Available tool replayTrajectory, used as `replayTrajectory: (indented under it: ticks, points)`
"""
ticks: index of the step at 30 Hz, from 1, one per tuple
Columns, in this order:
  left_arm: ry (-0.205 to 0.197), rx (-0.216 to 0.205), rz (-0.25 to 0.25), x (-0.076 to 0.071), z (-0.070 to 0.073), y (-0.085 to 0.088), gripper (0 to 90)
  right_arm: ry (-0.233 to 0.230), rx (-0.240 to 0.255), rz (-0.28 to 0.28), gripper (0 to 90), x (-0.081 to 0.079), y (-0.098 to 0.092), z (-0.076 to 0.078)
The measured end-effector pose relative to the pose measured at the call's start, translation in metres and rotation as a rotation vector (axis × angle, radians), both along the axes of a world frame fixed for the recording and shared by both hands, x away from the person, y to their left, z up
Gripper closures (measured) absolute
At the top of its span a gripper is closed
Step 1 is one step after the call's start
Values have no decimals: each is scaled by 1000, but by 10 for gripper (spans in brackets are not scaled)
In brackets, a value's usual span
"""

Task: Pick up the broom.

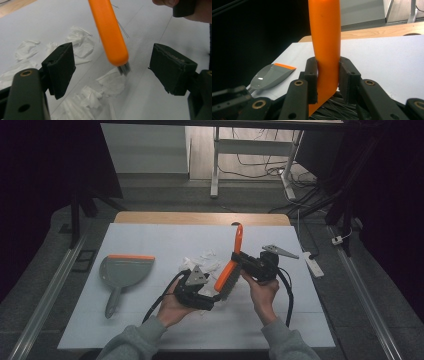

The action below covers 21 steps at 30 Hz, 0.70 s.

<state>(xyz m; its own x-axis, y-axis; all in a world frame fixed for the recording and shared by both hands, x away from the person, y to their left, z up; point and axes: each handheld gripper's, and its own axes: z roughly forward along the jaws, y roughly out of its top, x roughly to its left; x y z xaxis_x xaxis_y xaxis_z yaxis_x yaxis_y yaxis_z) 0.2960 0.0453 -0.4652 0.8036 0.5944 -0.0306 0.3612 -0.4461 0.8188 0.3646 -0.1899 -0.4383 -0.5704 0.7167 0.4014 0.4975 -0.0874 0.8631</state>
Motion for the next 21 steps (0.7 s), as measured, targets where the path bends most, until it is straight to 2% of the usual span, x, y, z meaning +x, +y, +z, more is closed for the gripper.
replayTrajectory:
  ticks: [11,16,21]
  points:
    - [-18,17,61,1,-14,-14,272,-14,55,-28,710,-3,1,0]
    - [-17,2,86,5,-20,-17,350,-11,82,-35,710,-4,1,-2]
    - [-12,-23,110,10,-23,-17,470,-5,102,-43,710,-4,2,-4]
